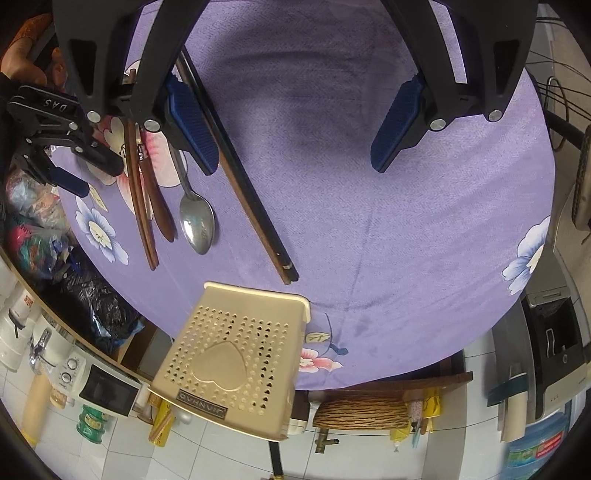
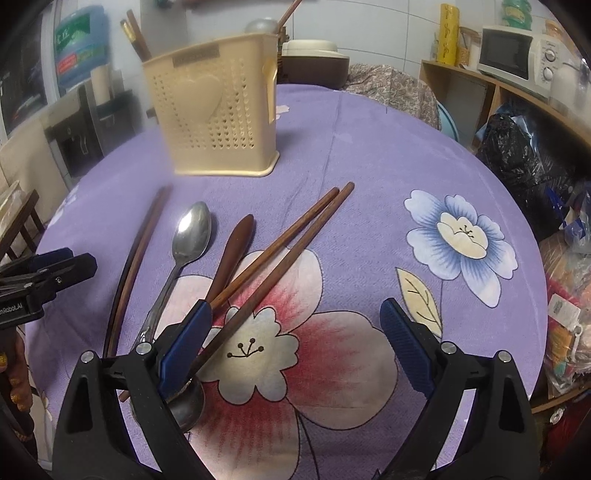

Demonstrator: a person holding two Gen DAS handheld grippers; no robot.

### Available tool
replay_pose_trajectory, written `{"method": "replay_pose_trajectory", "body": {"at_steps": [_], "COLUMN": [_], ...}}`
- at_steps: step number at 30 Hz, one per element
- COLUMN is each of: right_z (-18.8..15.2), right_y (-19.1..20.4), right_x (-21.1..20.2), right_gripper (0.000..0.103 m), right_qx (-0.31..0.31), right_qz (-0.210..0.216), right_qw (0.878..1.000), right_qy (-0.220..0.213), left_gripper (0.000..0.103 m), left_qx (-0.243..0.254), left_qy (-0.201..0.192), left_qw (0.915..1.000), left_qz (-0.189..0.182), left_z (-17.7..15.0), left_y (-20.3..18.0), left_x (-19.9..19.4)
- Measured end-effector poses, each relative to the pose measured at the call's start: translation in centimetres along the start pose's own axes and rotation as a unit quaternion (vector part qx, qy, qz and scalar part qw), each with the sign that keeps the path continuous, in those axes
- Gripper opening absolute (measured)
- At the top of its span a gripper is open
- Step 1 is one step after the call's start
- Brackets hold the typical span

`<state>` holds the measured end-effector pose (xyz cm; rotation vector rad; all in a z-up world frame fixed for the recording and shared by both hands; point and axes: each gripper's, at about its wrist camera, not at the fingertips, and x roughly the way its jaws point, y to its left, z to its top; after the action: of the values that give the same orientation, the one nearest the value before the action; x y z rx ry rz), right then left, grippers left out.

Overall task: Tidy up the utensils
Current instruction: 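Position the right tool over a brown chopstick while the left tool approaches a black chopstick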

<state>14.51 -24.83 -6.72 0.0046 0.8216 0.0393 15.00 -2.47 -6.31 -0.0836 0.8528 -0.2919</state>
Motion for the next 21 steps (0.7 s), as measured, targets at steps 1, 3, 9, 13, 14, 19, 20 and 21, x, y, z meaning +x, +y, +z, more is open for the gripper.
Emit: {"method": "replay_pose_trajectory", "body": {"at_steps": [1,3,9,13,14,19,20,21], "right_z": [0.0,0.0,0.2,0.2,0.2,0.1,0.1,0.1], "right_y": [0.3,0.6,0.1,-1.1,-1.5,-2.5,-2.5,-2.5], "right_x": [0.3,0.5,1.2,0.9,0.8,0.1,0.0,-0.1], "right_gripper": [0.091,0.091,0.091,0.091,0.091,0.091,0.091,0.091], "right_qx": [-0.005,-0.01,-0.01,-0.011,-0.008,0.007,0.008,0.01], "right_qz": [-0.003,-0.008,-0.02,-0.04,-0.046,-0.049,-0.048,-0.045], "right_qw": [1.0,1.0,0.999,0.998,0.998,0.998,0.998,0.999], "right_qy": [0.005,0.01,0.031,0.041,0.044,0.035,0.033,0.03], "left_gripper": [0.084,0.084,0.084,0.084,0.084,0.084,0.084,0.084], "left_qx": [0.002,0.007,0.014,0.019,0.019,0.032,0.036,0.038], "left_qy": [0.002,0.006,0.013,0.018,0.019,0.023,0.024,0.024], "left_qw": [1.0,1.0,0.9998,0.9996,0.9996,0.999,0.9988,0.9987], "left_qz": [0.0,0.0,0.001,0.005,0.006,0.018,0.021,0.022], "left_z": [-0.1,-0.1,-0.3,-0.3,-0.3,-0.5,-0.5,-0.6], "left_y": [-0.2,-0.5,-0.9,-1.2,-1.2,-1.9,-2.0,-2.1], "left_x": [0.1,0.3,0.7,1.0,1.0,1.5,1.5,1.5]}}
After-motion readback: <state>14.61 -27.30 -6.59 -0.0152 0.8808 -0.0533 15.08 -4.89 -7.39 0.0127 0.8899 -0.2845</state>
